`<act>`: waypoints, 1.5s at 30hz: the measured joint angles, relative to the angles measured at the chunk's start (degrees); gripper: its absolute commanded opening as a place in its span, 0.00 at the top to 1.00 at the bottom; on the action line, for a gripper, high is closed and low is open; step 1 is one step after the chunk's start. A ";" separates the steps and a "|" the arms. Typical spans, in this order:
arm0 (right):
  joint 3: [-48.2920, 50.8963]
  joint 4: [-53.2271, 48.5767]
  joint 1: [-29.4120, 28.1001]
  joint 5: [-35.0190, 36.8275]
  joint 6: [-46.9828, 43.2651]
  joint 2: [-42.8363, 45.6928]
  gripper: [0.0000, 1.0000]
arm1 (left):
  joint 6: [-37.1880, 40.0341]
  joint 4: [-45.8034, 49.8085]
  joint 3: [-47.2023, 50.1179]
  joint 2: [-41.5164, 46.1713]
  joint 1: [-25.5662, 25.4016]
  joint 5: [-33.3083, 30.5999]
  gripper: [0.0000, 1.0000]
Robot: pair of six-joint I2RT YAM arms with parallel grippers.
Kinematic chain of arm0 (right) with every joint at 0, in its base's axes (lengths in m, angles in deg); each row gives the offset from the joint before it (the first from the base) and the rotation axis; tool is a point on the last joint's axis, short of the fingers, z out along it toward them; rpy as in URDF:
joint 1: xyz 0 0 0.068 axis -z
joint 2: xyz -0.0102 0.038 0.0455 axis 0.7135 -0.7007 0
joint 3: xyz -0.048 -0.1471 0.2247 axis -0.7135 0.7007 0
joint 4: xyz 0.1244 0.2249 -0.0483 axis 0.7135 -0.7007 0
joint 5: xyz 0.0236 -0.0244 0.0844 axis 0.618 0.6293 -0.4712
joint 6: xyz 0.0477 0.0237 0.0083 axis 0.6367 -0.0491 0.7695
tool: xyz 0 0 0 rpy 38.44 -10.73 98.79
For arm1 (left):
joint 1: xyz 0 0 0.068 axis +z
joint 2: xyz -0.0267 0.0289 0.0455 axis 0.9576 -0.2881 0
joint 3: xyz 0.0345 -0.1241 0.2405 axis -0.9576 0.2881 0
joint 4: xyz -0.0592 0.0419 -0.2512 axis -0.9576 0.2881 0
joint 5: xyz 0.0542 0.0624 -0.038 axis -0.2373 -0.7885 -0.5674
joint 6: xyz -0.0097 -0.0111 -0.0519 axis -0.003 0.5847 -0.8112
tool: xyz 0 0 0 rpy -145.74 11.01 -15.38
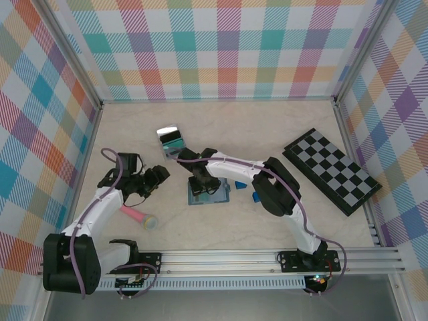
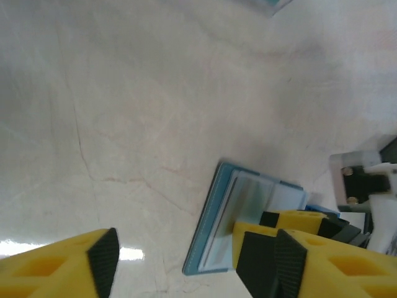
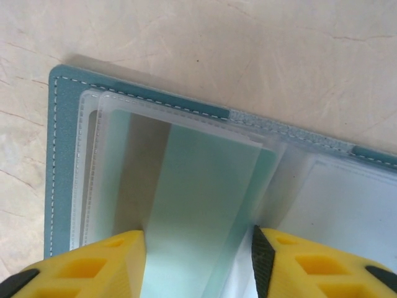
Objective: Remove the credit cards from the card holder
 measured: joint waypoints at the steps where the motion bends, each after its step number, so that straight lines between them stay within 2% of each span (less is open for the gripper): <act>1: 0.48 0.52 0.11 -0.35 0.02 0.24 0.56 | -0.31 -0.52 0.63 -0.48 -0.37 0.81 0.46; 11: 5.09 4.85 1.99 -4.04 0.04 2.75 0.63 | -4.13 -8.09 2.82 -5.64 -6.60 6.88 0.67; 20: 5.53 5.09 2.36 -5.51 0.07 2.91 0.68 | -5.44 -12.57 2.05 -12.33 -12.09 7.85 0.80; 24: 5.84 5.35 2.56 -5.75 0.09 3.10 0.71 | -5.75 -14.08 0.42 -15.76 -14.08 7.74 0.82; 34: 6.60 6.03 2.97 -6.62 0.11 3.48 0.74 | -6.21 -16.33 -0.66 -20.96 -14.73 7.02 0.83; 45: 7.19 6.60 3.37 -7.65 0.13 3.76 0.75 | -6.51 -16.92 -2.89 -22.47 -17.14 4.28 0.83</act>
